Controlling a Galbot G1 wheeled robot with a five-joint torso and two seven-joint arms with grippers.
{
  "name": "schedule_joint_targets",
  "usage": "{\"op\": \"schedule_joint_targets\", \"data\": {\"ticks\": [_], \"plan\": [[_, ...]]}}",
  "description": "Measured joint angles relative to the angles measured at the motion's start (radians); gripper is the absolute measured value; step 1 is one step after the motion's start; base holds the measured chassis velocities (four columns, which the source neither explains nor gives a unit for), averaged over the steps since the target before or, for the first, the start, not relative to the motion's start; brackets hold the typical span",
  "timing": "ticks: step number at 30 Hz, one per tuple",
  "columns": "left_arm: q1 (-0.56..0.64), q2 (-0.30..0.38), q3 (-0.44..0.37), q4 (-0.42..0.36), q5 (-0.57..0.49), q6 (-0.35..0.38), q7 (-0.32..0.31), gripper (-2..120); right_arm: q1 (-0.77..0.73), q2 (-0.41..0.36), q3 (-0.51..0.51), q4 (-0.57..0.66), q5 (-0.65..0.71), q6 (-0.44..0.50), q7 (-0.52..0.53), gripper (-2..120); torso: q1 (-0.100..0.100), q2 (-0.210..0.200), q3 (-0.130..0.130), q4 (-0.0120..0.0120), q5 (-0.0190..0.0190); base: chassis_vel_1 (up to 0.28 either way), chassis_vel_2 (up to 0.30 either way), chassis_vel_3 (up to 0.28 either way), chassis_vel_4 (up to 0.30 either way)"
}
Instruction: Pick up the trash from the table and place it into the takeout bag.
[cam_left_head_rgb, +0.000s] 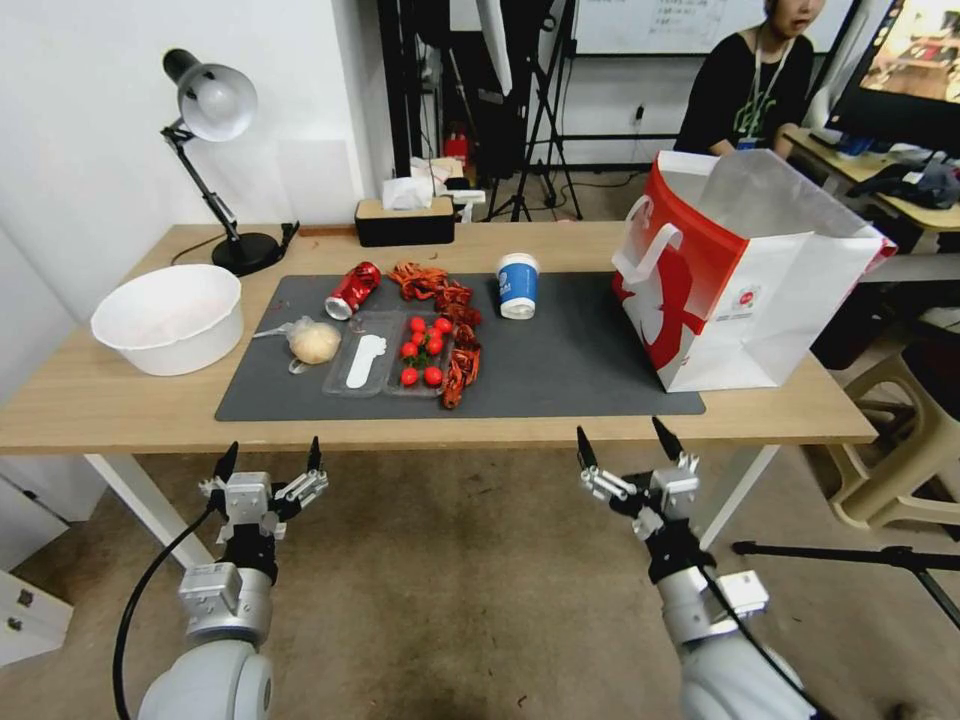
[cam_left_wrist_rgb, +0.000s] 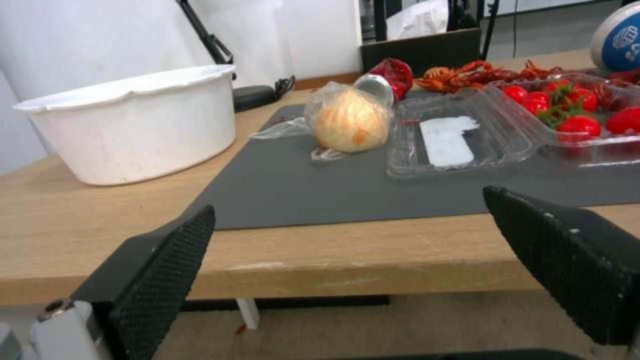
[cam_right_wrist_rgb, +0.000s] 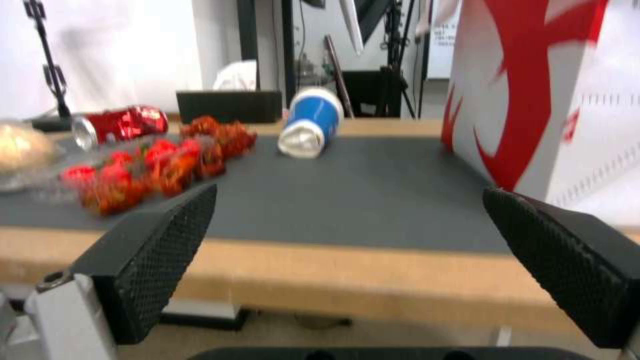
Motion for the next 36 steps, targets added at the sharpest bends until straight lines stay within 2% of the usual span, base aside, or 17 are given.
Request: {"op": "schedule_joint_targets", "data": {"ticks": [8, 20, 25, 28, 29, 32, 33, 34, 36], "plan": [[-0.001, 0.009, 0.001, 0.005, -0.001, 0.0, 0.0, 100, -0.053, 0.069, -0.037, -0.085, -0.052, 0.066, 0.036, 100, 0.0, 0.0, 0.0, 0.0001, 0.0, 0.0, 0.0, 0.0, 0.0], [0.003, 0.008, 0.001, 0.004, -0.001, -0.001, 0.0, 100, -0.031, 0.095, -0.045, -0.086, -0.06, 0.061, 0.042, 100, 0.0, 0.0, 0.0, -0.0001, 0.0, 0.0, 0.0, 0.0, 0.0], [0.003, 0.007, 0.0, 0.003, 0.0, -0.002, 0.0, 100, 0.079, 0.09, -0.064, -0.073, -0.026, -0.014, 0.085, 100, 0.0, 0.0, 0.0, 0.0, 0.0001, 0.0, 0.0, 0.0, 0.0], [0.004, 0.005, 0.001, 0.002, 0.001, -0.002, 0.0, 100, 0.201, 0.077, -0.095, -0.084, 0.06, -0.1, 0.121, 100, 0.0, 0.0, 0.0, 0.0, -0.0001, 0.0, 0.0, 0.0, 0.0], [0.004, 0.005, 0.001, 0.002, 0.001, -0.002, 0.0, 100, 0.201, 0.077, -0.095, -0.084, 0.06, -0.1, 0.121, 100, 0.0, 0.0, 0.0, 0.0, -0.0001, 0.0, 0.0, 0.0, 0.0], [0.004, 0.003, 0.001, 0.002, 0.003, -0.002, 0.0, 100, 0.3, 0.07, -0.13, -0.132, 0.125, -0.142, 0.141, 100, 0.0, 0.0, 0.0, 0.0002, 0.0002, 0.0, 0.0, 0.0, 0.0], [0.004, 0.001, 0.002, 0.002, 0.005, -0.002, 0.0, 100, 0.424, 0.069, -0.173, -0.218, 0.19, -0.173, 0.163, 100, 0.0, 0.0, 0.0, 0.0, 0.0003, 0.0, 0.0, 0.0, 0.0], [0.004, 0.001, 0.002, 0.002, 0.005, -0.002, 0.0, 100, 0.424, 0.069, -0.173, -0.218, 0.19, -0.173, 0.163, 100, 0.0, 0.0, 0.0, 0.0, 0.0003, 0.0, 0.0, 0.0, 0.0], [0.004, -0.001, 0.002, 0.0, 0.006, -0.002, 0.0, 100, 0.515, 0.073, -0.208, -0.272, 0.239, -0.196, 0.18, 100, 0.0, 0.0, 0.0, 0.0001, 0.0003, 0.0, 0.0, 0.0, 0.0]]}}
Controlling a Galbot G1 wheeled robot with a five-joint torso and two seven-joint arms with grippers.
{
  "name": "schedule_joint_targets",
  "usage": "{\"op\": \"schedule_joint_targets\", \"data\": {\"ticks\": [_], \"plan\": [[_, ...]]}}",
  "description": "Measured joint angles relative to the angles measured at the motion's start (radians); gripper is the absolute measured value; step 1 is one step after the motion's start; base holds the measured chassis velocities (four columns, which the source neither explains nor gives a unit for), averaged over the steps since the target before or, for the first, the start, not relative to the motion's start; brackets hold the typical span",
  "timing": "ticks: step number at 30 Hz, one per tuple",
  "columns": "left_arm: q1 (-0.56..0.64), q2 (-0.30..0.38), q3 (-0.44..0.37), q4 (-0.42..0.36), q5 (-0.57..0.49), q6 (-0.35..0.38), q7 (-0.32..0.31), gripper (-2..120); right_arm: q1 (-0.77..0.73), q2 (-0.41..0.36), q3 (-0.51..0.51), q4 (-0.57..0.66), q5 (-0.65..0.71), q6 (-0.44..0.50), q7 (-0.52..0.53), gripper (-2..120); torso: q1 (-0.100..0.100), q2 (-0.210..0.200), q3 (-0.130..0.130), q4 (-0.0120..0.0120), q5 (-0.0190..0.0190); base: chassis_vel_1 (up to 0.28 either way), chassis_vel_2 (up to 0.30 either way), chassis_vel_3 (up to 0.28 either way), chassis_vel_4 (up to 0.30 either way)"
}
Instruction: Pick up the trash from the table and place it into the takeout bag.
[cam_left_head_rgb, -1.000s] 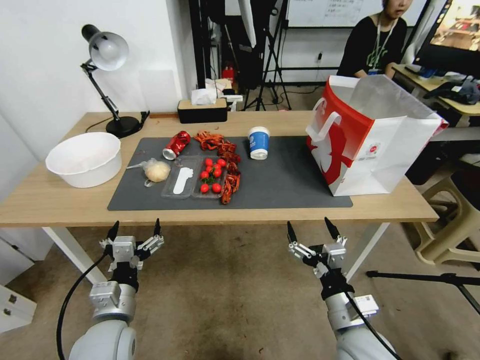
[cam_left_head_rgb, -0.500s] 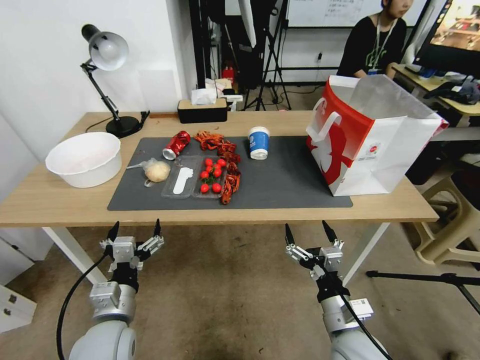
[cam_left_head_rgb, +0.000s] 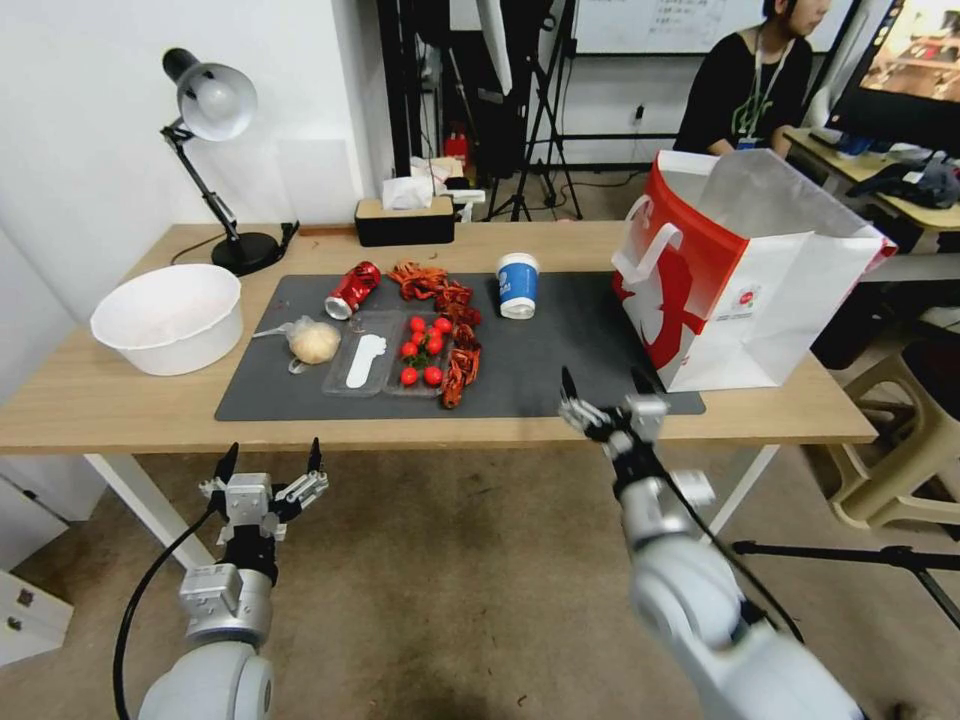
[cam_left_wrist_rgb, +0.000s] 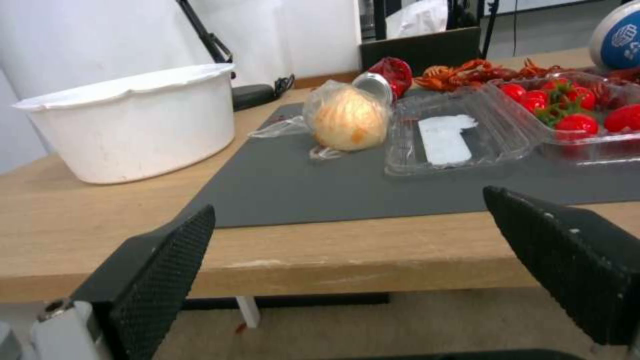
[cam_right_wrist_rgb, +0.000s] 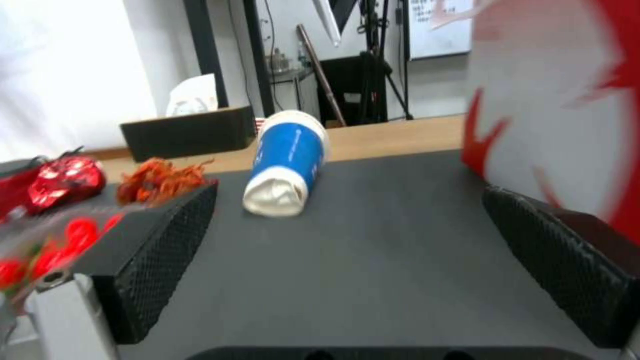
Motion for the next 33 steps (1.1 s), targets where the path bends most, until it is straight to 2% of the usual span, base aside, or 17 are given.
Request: {"op": "schedule_joint_targets", "data": {"ticks": [1, 2, 5, 11, 14, 22, 33], "plan": [[0.0, -0.002, -0.001, 0.0, 0.002, 0.0, 0.0, 100, 0.076, 0.008, -0.034, -0.047, 0.04, -0.016, 0.015, 100, 0.0, 0.0, 0.0, 0.0002, -0.0002, 0.0, 0.0, 0.0, 0.0], [0.0, -0.002, -0.001, 0.0, 0.002, 0.0, 0.0, 100, 0.076, 0.008, -0.034, -0.047, 0.04, -0.016, 0.015, 100, 0.0, 0.0, 0.0, 0.0002, -0.0002, 0.0, 0.0, 0.0, 0.0], [0.0, -0.006, -0.003, -0.001, 0.005, 0.002, 0.0, 100, 0.209, 0.031, -0.104, -0.139, 0.103, -0.033, 0.03, 100, 0.0, 0.0, 0.0, -0.0001, -0.0003, 0.0, 0.0, 0.0, 0.0], [0.0, -0.01, -0.006, 0.0, 0.006, 0.002, 0.0, 100, 0.335, 0.067, -0.172, -0.242, 0.163, -0.063, 0.057, 100, 0.0, 0.0, 0.0, -0.0001, 0.0, 0.0, 0.0, 0.0, 0.0], [0.0, -0.012, -0.011, 0.003, 0.006, 0.001, -0.001, 100, 0.45, 0.096, -0.222, -0.35, 0.219, -0.097, 0.09, 100, 0.0, 0.0, 0.0, -0.0001, -0.0002, 0.0, 0.0, 0.0, 0.0], [0.0, -0.013, -0.018, 0.005, 0.004, -0.003, -0.003, 100, 0.589, 0.139, -0.283, -0.5, 0.309, -0.145, 0.12, 100, 0.0, 0.0, 0.0, -0.0001, -0.0003, 0.0, 0.0, 0.0, 0.0], [0.0, -0.011, -0.02, 0.01, 0.0, -0.01, -0.004, 100, 0.677, 0.189, -0.344, -0.62, 0.407, -0.185, 0.126, 98, 0.0, 0.0, 0.0, 0.0, -0.0002, 0.0, 0.0, 0.0, 0.0]]}}
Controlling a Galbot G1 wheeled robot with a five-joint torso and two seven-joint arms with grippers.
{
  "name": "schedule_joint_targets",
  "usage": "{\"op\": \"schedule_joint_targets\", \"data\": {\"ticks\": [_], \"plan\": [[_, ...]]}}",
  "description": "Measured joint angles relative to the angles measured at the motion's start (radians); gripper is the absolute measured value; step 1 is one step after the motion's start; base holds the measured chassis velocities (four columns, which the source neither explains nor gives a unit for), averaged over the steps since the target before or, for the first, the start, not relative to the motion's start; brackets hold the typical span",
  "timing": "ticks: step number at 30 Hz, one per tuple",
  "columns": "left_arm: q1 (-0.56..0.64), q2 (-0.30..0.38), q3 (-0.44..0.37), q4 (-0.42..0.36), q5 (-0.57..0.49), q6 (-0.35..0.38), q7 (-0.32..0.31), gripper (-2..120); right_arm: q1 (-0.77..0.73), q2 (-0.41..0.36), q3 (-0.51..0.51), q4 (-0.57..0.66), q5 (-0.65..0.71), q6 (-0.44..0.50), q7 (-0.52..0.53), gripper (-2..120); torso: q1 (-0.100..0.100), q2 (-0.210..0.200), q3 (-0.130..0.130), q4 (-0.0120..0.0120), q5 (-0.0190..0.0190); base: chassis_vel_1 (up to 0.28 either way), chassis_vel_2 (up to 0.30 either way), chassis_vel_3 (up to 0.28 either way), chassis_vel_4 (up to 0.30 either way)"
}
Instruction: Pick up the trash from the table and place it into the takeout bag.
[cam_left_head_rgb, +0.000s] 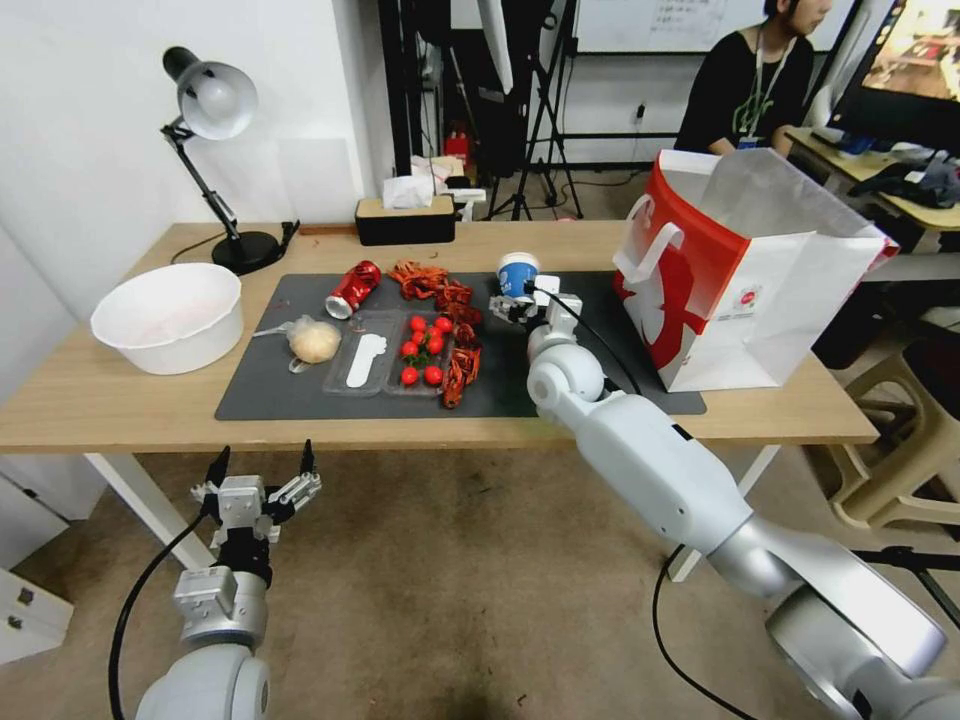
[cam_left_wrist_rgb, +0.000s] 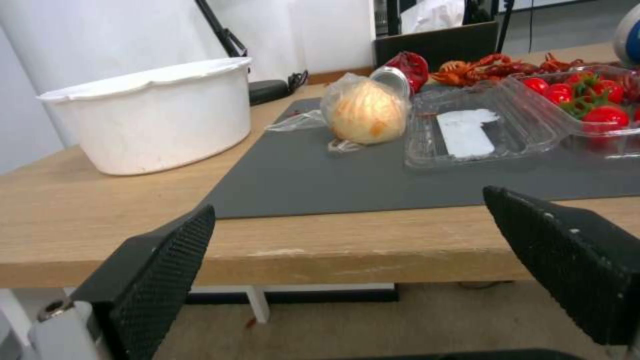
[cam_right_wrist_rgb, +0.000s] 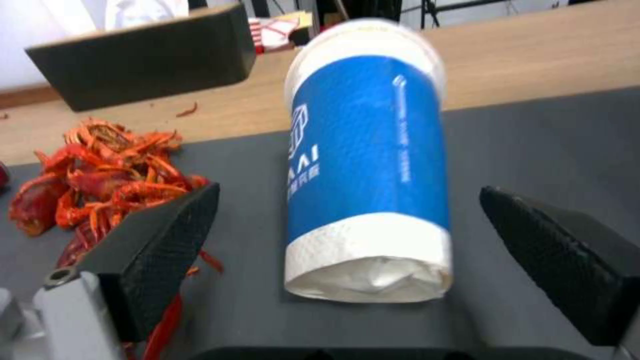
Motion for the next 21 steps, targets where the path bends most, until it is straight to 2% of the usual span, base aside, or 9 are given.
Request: {"op": "schedule_joint_targets", "data": {"ticks": [6, 8, 10, 12, 13, 16, 17, 20, 21], "plan": [[0.003, 0.001, -0.001, 0.0, -0.001, -0.008, -0.001, 100, 0.022, 0.021, -0.017, -0.051, 0.017, -0.011, 0.006, 85, 0.0, 0.0, 0.0, -0.0001, 0.0, 0.0, 0.0, 0.0, 0.0], [0.004, 0.003, -0.004, 0.0, -0.001, -0.012, -0.001, 100, 0.034, 0.033, -0.018, -0.076, 0.025, -0.02, 0.013, 75, 0.0, 0.0, 0.0, -0.0001, 0.0, 0.0, 0.0, 0.0, 0.0], [0.005, 0.003, -0.004, 0.0, -0.001, -0.013, -0.001, 100, 0.038, 0.036, -0.02, -0.082, 0.028, -0.022, 0.016, 72, 0.0, 0.0, 0.0, -0.0001, 0.0, 0.0, 0.0, 0.0, 0.0], [0.006, 0.004, -0.006, -0.002, -0.002, -0.015, -0.002, 100, 0.048, 0.043, -0.025, -0.1, 0.032, -0.025, 0.019, 60, 0.0, 0.0, 0.0, 0.0, 0.0, 0.0, 0.0, 0.0, 0.0], [0.006, 0.004, -0.006, -0.002, -0.002, -0.015, -0.002, 100, 0.048, 0.043, -0.025, -0.1, 0.032, -0.025, 0.019, 60, 0.0, 0.0, 0.0, 0.0, 0.0, 0.0, 0.0, 0.0, 0.0], [0.007, 0.004, -0.006, -0.002, -0.002, -0.015, -0.002, 100, 0.051, 0.048, -0.026, -0.107, 0.033, -0.028, 0.024, 45, 0.0, 0.0, 0.0, 0.0, 0.0001, 0.0, 0.0, 0.0, 0.0], [0.007, 0.004, -0.006, -0.002, -0.002, -0.015, -0.002, 100, 0.051, 0.048, -0.026, -0.107, 0.033, -0.028, 0.024, 45, 0.0, 0.0, 0.0, 0.0, 0.0001, 0.0, 0.0, 0.0, 0.0], [0.006, 0.004, -0.006, -0.002, -0.002, -0.015, -0.002, 100, 0.045, 0.045, -0.025, -0.1, 0.032, -0.028, 0.028, 30, 0.0, 0.0, 0.0, 0.0001, 0.0, 0.0, 0.0, 0.0, 0.0], [0.006, 0.004, -0.006, -0.002, -0.002, -0.015, -0.002, 100, 0.045, 0.045, -0.025, -0.1, 0.032, -0.028, 0.028, 30, 0.0, 0.0, 0.0, 0.0001, 0.0, 0.0, 0.0, 0.0, 0.0]]}}
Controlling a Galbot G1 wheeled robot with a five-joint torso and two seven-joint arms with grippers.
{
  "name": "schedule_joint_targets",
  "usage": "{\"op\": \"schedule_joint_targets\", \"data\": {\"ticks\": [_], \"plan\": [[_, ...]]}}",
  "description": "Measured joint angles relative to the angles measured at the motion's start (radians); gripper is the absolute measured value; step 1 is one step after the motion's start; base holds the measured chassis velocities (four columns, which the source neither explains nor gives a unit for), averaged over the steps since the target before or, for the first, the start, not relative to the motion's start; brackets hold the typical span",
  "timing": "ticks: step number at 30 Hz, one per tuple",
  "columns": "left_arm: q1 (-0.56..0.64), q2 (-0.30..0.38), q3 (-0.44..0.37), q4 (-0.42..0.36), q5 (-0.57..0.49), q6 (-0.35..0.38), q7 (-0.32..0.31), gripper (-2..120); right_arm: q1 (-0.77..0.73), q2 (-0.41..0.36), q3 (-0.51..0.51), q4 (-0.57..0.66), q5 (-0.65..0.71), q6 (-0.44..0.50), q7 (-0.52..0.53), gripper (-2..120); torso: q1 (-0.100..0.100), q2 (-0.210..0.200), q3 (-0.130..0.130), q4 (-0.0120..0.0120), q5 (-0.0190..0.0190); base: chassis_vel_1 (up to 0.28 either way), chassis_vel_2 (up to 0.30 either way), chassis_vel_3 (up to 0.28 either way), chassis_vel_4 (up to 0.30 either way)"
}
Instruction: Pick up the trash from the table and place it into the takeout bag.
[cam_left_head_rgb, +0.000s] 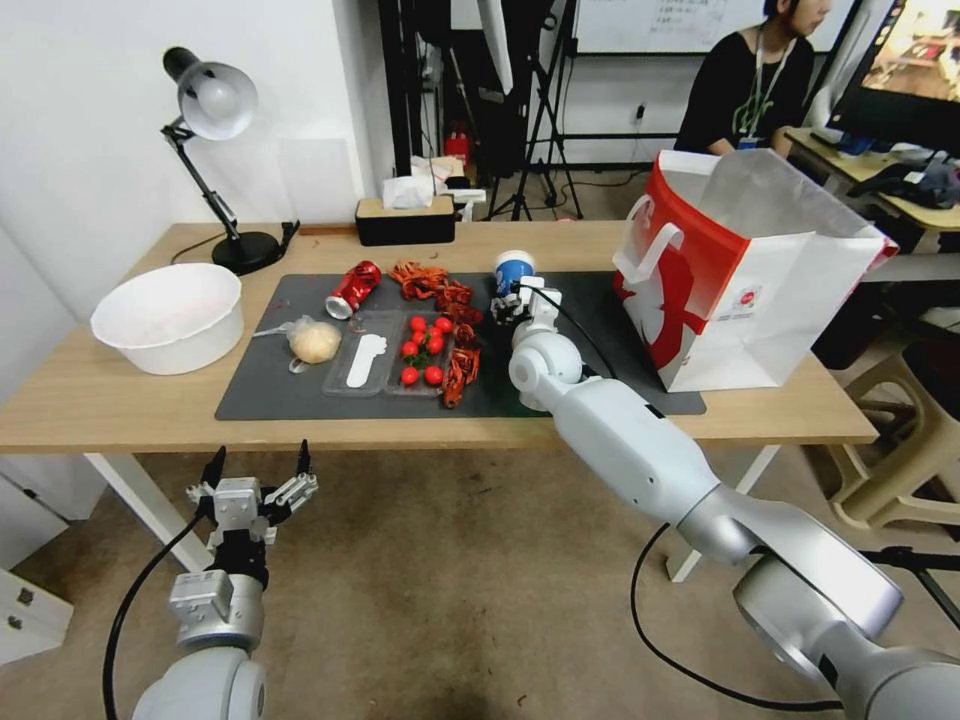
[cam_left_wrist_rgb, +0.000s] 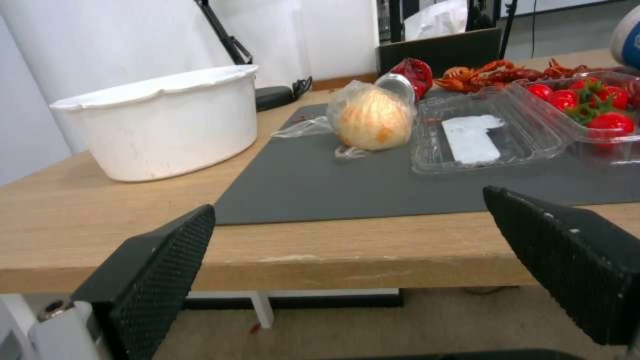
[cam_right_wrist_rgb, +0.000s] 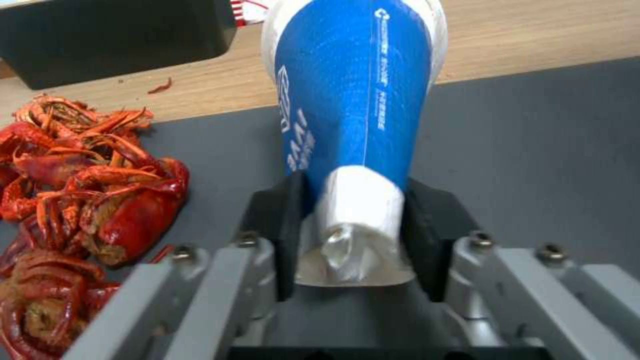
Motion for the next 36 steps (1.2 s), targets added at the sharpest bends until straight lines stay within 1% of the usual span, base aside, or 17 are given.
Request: {"op": "schedule_joint_targets", "data": {"ticks": [2, 3, 5, 6, 9, 14, 20, 21, 22, 23, 25, 27, 29, 30, 31, 34, 36], "plan": [[0.0, 0.0, 0.001, 0.001, 0.0, 0.0, 0.0, 100, -0.003, -0.003, 0.002, 0.003, 0.0, 0.0, 0.002, 24, 0.0, 0.0, 0.0, -0.0001, 0.0001, 0.0, 0.0, 0.0, 0.0], [0.0, 0.0, 0.001, 0.001, 0.0, 0.0, 0.0, 100, -0.003, -0.003, 0.002, 0.003, 0.0, 0.0, 0.002, 24, 0.0, 0.0, 0.0, -0.0001, 0.0001, 0.0, 0.0, 0.0, 0.0], [-0.001, 0.0, 0.003, 0.004, 0.0, 0.0, 0.0, 100, -0.009, -0.01, 0.006, 0.017, -0.001, 0.0, 0.009, 14, 0.0, 0.0, 0.0, 0.0, 0.0, 0.0, 0.0, 0.0, 0.0], [-0.001, 0.0, 0.003, 0.004, 0.0, 0.0, 0.0, 100, -0.009, -0.01, 0.006, 0.017, -0.001, 0.0, 0.009, 14, 0.0, 0.0, 0.0, 0.0, 0.0, 0.0, 0.0, 0.0, 0.0], [-0.001, 0.0, 0.003, 0.005, 0.001, -0.001, 0.0, 100, -0.02, -0.022, 0.01, 0.056, -0.001, -0.002, 0.023, 6, 0.0, 0.0, 0.0, -0.0003, 0.0, 0.0, 0.0, 0.0, 0.0], [-0.001, -0.001, 0.003, 0.005, 0.001, -0.001, 0.0, 100, -0.031, -0.043, 0.02, 0.126, 0.0, -0.011, 0.034, 3, 0.0, 0.0, 0.0, -0.0002, 0.0002, 0.0, 0.0, 0.0, 0.0], [-0.002, -0.003, 0.003, 0.005, 0.002, -0.001, 0.0, 100, -0.046, -0.1, 0.063, 0.298, -0.007, -0.023, 0.044, 3, 0.0, 0.0, 0.0, -0.0002, 0.0003, 0.0, 0.0, 0.0, 0.0], [-0.002, -0.003, 0.004, 0.005, 0.002, -0.001, 0.0, 100, -0.049, -0.112, 0.075, 0.341, -0.012, -0.027, 0.044, 3, 0.0, 0.0, 0.0, -0.0002, 0.0, 0.0, 0.0, 0.0, 0.0], [-0.002, -0.004, 0.004, 0.006, 0.003, -0.001, 0.0, 100, -0.052, -0.135, 0.105, 0.426, -0.02, -0.036, 0.043, 3, 0.0, 0.0, 0.0, -0.0001, 0.0003, 0.0, 0.0, 0.0, 0.0], [-0.002, -0.004, 0.004, 0.006, 0.003, -0.001, 0.0, 100, -0.052, -0.135, 0.105, 0.426, -0.02, -0.036, 0.043, 3, 0.0, 0.0, 0.0, -0.0001, 0.0003, 0.0, 0.0, 0.0, 0.0], [-0.003, -0.007, 0.005, 0.006, 0.005, -0.001, 0.0, 100, -0.052, -0.174, 0.158, 0.544, -0.025, -0.052, 0.039, 3, 0.0, 0.0, 0.0, -0.0001, -0.0001, 0.0, 0.0, 0.0, 0.0], [-0.003, -0.007, 0.006, 0.006, 0.006, -0.001, 0.0, 100, -0.05, -0.188, 0.176, 0.575, -0.026, -0.058, 0.037, 3, 0.0, 0.0, 0.0, -0.0001, 0.0003, 0.0, 0.0, 0.0, 0.0], [-0.003, -0.008, 0.009, 0.006, 0.009, -0.001, 0.0, 100, -0.039, -0.233, 0.239, 0.644, -0.026, -0.073, 0.036, 3, 0.0, 0.0, 0.0, -0.0003, 0.0001, 0.0, 0.0, 0.0, 0.0], [-0.003, -0.009, 0.01, 0.006, 0.01, -0.001, 0.0, 100, -0.034, -0.255, 0.272, 0.664, -0.025, -0.088, 0.04, 3, 0.0, 0.0, 0.0, -0.0002, 0.0002, 0.0, 0.0, 0.0, 0.0], [-0.003, -0.009, 0.01, 0.006, 0.01, -0.001, 0.0, 100, -0.034, -0.255, 0.272, 0.664, -0.025, -0.088, 0.04, 3, 0.0, 0.0, 0.0, -0.0002, 0.0002, 0.0, 0.0, 0.0, 0.0], [-0.003, -0.009, 0.014, 0.007, 0.014, -0.001, 0.001, 100, -0.025, -0.322, 0.368, 0.678, -0.019, -0.124, 0.065, 3, 0.0, 0.0, 0.0, -0.0003, 0.0004, 0.0, 0.0, 0.0, 0.0], [-0.003, -0.009, 0.015, 0.006, 0.015, -0.001, 0.001, 100, -0.025, -0.341, 0.395, 0.674, -0.014, -0.128, 0.07, 3, 0.0, 0.0, 0.0, -0.0003, 0.0003, 0.0, 0.0, 0.0, 0.0]]}}
